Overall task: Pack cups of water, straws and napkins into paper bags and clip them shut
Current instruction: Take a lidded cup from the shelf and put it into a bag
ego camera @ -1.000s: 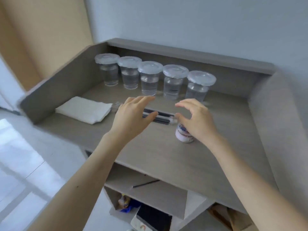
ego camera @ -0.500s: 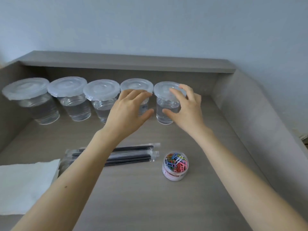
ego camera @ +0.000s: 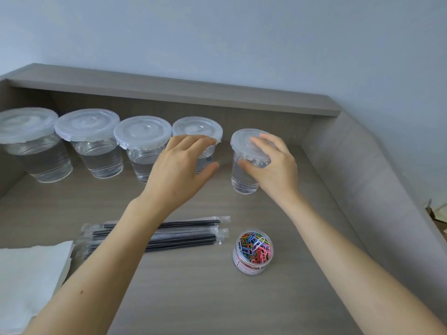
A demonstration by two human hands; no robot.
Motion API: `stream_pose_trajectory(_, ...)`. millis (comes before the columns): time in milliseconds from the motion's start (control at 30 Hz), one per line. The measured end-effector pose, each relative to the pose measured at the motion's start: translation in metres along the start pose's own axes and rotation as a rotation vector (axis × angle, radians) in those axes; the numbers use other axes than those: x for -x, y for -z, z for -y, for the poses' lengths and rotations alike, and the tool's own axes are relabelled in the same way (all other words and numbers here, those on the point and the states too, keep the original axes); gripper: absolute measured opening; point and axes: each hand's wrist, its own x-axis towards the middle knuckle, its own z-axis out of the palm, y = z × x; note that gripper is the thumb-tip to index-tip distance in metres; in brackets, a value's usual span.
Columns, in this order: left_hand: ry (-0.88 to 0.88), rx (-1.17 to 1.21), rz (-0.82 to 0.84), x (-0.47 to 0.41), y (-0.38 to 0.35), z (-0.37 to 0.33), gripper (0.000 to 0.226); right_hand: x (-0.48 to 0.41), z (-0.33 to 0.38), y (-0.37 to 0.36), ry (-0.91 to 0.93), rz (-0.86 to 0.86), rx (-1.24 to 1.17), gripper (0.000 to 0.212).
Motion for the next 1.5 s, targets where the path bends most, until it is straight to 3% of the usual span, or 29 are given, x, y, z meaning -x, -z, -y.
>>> stream_pose_trajectory(400, -0.14, 0.195, 0.17, 0.031, -0.006, -0.04, 0.058, 0.08, 0.015, 0.09, -0.177, -0.161, 0.142, 0.047)
stream_pose_trajectory(767, -0.202, 0.29, 0.19, 0.128, 0.005, -0.158, 0.041, 0.208, 0.046, 0.204, -0.145, -0.263, 0.142, 0.048)
stream_pose_trajectory(900, -0.181, 0.329, 0.228, 0.188, 0.0, -0.209, 0.052, 0.282, 0.04, 0.256, -0.166, -0.197, 0.14, 0.05)
stream_pose_trajectory(1133, -0.279, 0.376, 0.437, 0.254, -0.042, -0.31, 0.052, 0.396, -0.002, 0.332, -0.304, -0.24, 0.217, 0.051)
stream_pose_trajectory(1300, -0.38, 0.451, 0.521, 0.252, -0.102, -0.398, 0.037, 0.443, -0.049, 0.394, -0.426, -0.372, 0.289, 0.048)
stream_pose_trajectory(1500, -0.475, 0.508, 0.635, 0.234, -0.194, -0.494, 0.042, 0.461, -0.14, 0.47, -0.49, -0.452, 0.424, 0.047)
